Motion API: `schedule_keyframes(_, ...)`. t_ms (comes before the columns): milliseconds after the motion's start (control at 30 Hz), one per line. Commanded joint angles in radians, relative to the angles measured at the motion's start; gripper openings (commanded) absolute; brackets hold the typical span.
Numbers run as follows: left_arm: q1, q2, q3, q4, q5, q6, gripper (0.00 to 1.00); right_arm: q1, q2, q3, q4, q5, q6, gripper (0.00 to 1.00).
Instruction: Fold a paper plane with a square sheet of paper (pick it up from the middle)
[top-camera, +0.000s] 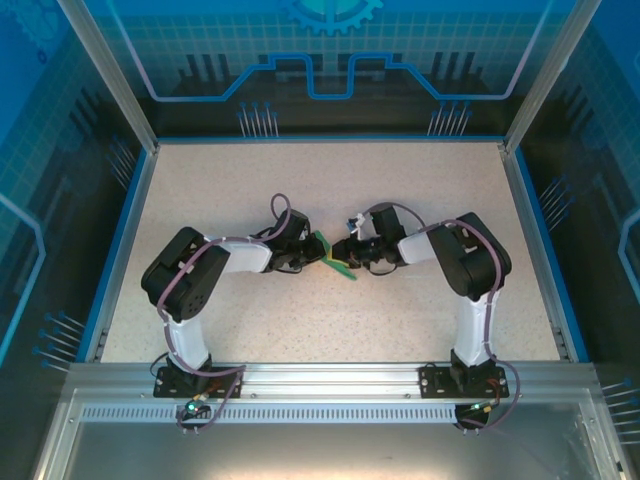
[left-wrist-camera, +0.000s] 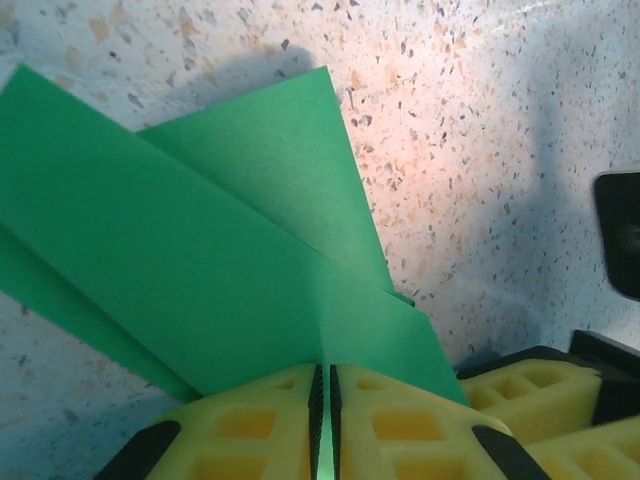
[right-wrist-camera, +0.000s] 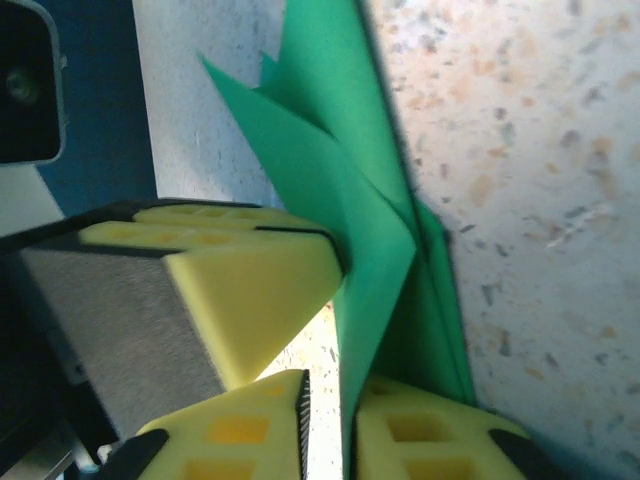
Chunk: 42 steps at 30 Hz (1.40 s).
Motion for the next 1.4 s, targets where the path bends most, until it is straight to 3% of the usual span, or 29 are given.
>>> schedule_keyframes(0,0.005,0.030,0.000,-0.075,-0.059,0.033,0.16,-0.029,-0.018,-0.030,-0.238,0.132,-0.096,0.25)
schedule_keyframes(433,0.005,0.035,-0.004,-0.075,-0.053,0.030,0.16,-0.027,-0.087,-0.027,-0.371,0.078,-0.232,0.24)
schedule_keyframes(767,0.005,0.026,-0.006,-0.061,-0.027,0.042,0.16,0.002,-0.238,0.034,-0.454,0.215,-0.328,0.40)
schedule_keyframes(967,0.005,0.024,-0.009,-0.052,-0.020,0.037,0.17,0.031,-0.261,0.036,-0.471,0.265,-0.341,0.42)
schedule_keyframes(1167,0.004,-0.010,-0.045,-0.006,-0.001,0.017,0.24,0.091,-0.260,0.071,-0.555,0.397,-0.384,0.48)
schedule_keyframes(1367,0.004,-0.109,-0.096,0.060,0.027,-0.001,0.36,0.141,-0.239,0.112,-0.600,0.479,-0.407,0.47)
